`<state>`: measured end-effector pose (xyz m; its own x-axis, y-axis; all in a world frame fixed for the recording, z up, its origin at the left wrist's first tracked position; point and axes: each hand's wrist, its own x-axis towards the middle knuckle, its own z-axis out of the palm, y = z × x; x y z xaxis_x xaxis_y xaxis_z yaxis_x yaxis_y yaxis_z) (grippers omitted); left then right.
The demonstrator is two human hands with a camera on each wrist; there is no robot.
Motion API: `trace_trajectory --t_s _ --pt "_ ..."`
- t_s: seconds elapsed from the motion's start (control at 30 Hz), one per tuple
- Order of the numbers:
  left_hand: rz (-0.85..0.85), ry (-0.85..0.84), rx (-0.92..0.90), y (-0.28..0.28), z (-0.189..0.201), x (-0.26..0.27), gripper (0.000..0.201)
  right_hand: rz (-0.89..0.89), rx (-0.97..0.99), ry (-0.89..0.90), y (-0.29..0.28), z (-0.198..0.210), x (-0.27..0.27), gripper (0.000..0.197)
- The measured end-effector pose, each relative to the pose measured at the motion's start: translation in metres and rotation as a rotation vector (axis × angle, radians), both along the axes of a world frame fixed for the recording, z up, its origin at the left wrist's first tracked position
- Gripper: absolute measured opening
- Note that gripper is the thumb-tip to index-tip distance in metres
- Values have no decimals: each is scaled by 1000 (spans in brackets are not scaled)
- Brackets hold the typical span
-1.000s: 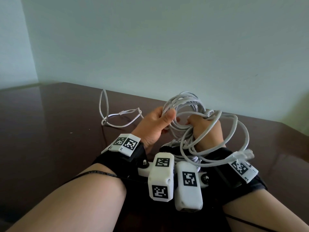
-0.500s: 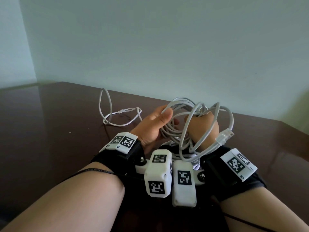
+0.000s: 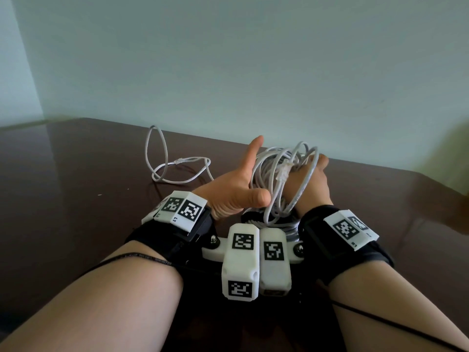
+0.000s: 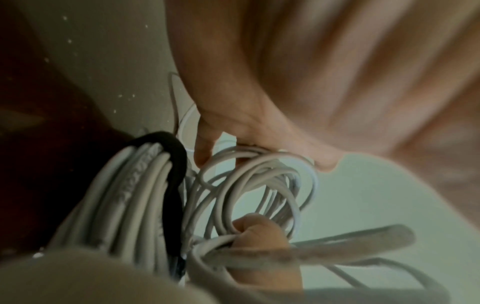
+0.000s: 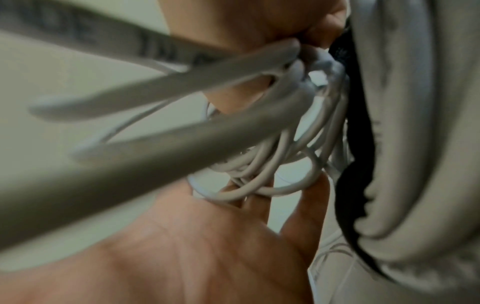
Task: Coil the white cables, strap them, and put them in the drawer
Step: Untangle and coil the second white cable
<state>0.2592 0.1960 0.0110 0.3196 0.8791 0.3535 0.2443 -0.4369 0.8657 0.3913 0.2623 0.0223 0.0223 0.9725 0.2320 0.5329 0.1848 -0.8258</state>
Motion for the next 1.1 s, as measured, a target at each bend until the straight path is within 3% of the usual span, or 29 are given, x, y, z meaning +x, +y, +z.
trace_trajectory --t_s 0.27,0.4,0.5,0.6,0.63,0.7,0.77,0.8,0.87,0.9,0.97,1.03,1.1 --pt "76 52 -66 -3 0 -3 147 15 49 -22 -13 3 1 57" --pt "238 12 -40 -1 -3 -4 109 -17 85 -98 -14 2 -1 52" --pt "306 -56 44 0 -17 -13 63 -3 91 -127 -17 5 0 51" --pt "402 -174 36 8 -15 -9 49 6 111 -184 -21 7 0 55" --pt "475 -275 15 7 -10 -4 51 8 118 -202 -22 8 -1 55" --pt "441 -461 -113 8 -5 0 52 9 133 -233 -21 7 -1 57" --pt "378 -489 -185 12 -7 -1 56 7 143 -250 -22 8 0 59" --pt "297 -463 -243 11 -6 -1 64 7 144 -255 -22 8 1 60" --pt "57 -328 -141 1 -6 7 105 5 149 -262 -23 8 1 60" --pt "32 -396 -175 -1 -6 10 118 2 152 -268 -23 8 1 60" --pt "76 -505 -185 -2 -7 8 126 -9 151 -280 -23 8 1 61" --pt "108 -345 -137 1 -7 4 141 -20 151 -286 -23 8 0 61" --pt "15 -227 -131 -4 -7 5 140 -17 154 -278 -23 8 0 62"
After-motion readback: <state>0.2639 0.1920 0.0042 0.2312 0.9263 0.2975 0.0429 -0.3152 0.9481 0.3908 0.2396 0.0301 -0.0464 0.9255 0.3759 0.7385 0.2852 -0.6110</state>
